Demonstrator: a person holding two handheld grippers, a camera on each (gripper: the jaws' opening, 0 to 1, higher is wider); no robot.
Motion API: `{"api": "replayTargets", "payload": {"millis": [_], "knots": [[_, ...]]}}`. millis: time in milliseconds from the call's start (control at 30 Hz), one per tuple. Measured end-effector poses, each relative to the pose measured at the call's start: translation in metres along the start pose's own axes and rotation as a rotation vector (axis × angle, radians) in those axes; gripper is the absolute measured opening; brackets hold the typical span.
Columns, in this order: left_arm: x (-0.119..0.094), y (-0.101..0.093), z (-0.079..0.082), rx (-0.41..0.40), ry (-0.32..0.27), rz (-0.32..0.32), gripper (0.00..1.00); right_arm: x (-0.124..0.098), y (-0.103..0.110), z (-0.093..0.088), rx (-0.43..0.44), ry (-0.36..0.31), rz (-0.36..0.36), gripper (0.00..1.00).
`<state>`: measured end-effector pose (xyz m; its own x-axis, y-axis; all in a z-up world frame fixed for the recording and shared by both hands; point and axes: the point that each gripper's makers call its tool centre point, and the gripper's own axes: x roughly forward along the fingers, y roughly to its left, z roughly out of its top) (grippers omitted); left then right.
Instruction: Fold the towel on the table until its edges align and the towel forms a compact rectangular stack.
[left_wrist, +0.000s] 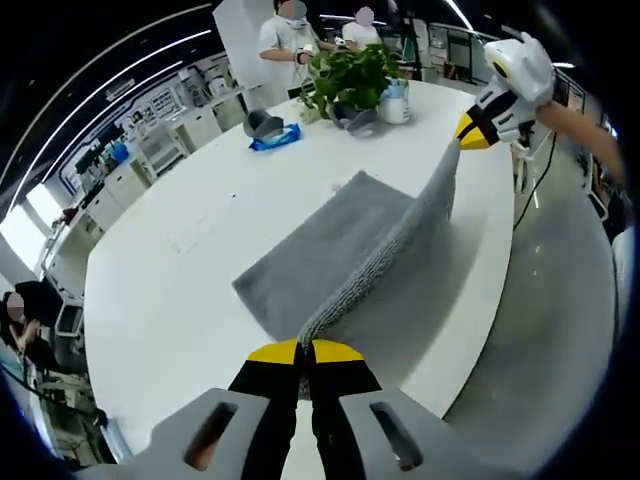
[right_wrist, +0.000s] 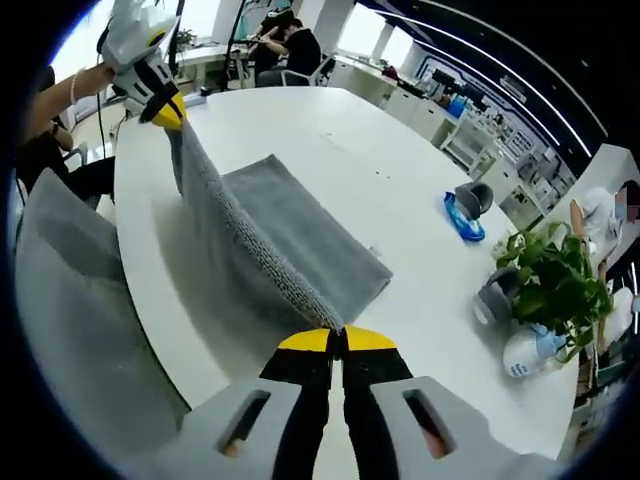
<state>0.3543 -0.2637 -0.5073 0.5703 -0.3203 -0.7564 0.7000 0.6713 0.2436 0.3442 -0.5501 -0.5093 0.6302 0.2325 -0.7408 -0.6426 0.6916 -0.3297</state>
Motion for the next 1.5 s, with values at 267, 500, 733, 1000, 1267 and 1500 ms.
{"api": "replayTargets", "payload": {"millis": [267, 500, 733, 1000, 1267, 1500], "knots": [[0.018, 0.024, 0.021, -0.003, -0.008, 0.042, 0.03, 0.021, -0.027, 0.014, 0.031, 0.003, -0.085, 0.00], [0.043, 0.037, 0.023, -0.006, 0.006, 0.059, 0.03, 0.048, -0.040, 0.014, 0.098, 0.019, -0.067, 0.00], [0.079, 0.047, 0.018, -0.041, -0.017, 0.061, 0.03, 0.087, -0.047, 0.006, 0.180, 0.023, -0.039, 0.01], [0.111, 0.053, 0.014, -0.092, -0.012, 0.046, 0.03, 0.124, -0.054, 0.000, 0.141, 0.064, -0.075, 0.01], [0.135, 0.059, 0.005, -0.125, -0.016, 0.061, 0.03, 0.147, -0.055, -0.003, 0.231, 0.040, -0.081, 0.01], [0.146, 0.064, 0.002, -0.139, -0.061, 0.111, 0.06, 0.152, -0.057, -0.006, 0.252, 0.030, -0.093, 0.06]]}}
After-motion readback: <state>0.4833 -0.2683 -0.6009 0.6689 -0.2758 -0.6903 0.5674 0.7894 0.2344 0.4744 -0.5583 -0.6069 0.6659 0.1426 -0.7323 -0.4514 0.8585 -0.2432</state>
